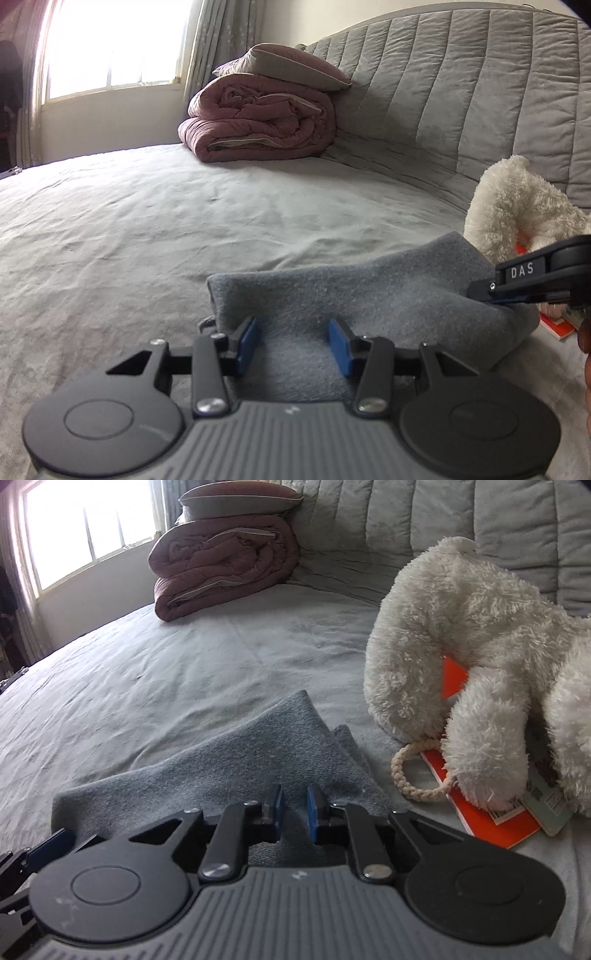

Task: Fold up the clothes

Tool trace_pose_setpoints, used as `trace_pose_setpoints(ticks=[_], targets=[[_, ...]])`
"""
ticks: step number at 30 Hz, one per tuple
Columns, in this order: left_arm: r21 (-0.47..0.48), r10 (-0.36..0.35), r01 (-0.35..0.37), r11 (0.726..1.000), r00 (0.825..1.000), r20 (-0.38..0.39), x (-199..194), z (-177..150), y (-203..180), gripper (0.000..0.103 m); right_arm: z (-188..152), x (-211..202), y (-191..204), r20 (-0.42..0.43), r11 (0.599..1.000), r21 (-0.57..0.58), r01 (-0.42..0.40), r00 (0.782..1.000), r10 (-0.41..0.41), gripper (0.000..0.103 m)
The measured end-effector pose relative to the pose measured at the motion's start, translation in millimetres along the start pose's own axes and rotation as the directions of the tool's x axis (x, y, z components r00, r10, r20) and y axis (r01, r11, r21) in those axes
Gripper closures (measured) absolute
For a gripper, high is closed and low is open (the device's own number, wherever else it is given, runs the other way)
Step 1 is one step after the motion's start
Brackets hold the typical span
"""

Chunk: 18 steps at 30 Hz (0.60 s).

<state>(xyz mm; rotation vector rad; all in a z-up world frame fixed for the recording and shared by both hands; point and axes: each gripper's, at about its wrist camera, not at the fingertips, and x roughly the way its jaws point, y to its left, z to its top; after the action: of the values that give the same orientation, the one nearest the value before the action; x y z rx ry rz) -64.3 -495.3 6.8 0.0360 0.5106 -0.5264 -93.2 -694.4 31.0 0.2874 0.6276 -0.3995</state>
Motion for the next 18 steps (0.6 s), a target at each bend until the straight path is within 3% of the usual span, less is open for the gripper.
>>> trace_pose_setpoints(ticks=[18], targets=[[0.022, 0.011, -0.011, 1.0, 0.999, -0.033, 3.3, -2.5, 1.0, 0.058, -2.7, 13.0, -4.0, 0.02, 0.996, 0.035, 0.077, 0.997, -0.078, 0.097]])
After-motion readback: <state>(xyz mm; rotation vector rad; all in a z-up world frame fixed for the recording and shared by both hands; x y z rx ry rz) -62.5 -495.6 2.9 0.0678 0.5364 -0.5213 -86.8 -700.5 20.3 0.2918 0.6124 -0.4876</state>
